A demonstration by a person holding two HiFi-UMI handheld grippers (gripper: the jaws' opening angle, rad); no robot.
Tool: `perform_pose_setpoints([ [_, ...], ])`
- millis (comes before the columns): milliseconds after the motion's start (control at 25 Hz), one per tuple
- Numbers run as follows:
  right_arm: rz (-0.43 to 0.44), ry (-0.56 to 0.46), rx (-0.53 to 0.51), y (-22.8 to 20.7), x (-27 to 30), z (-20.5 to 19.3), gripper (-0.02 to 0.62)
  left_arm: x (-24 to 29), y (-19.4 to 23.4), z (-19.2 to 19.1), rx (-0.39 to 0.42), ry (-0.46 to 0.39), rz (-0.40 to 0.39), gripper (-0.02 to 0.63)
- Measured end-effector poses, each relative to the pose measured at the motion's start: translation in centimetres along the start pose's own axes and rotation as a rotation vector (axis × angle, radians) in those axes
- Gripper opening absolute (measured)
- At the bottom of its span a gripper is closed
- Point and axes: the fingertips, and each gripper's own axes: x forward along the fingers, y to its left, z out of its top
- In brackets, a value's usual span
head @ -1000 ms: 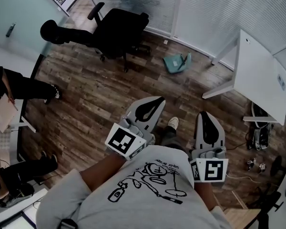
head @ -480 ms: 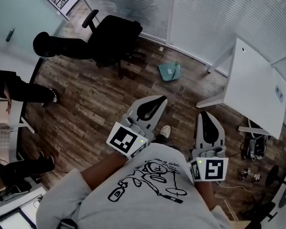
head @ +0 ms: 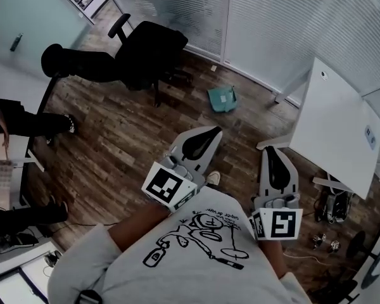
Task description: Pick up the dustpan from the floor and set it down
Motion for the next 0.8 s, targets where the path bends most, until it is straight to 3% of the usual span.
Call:
perform_pose_setpoints([
  [320, 0.033, 0.001, 0.010, -0.5, 2.3, 0.0, 0.018, 1.8, 1.4, -0.1, 0.003, 0.011, 0.015, 0.002],
  [800, 0.069, 0.020, -0.021, -1.9, 10.9, 0.8, 0.018, 6.7, 8.6, 0.9, -0.015, 0.008, 0.029, 0.002],
])
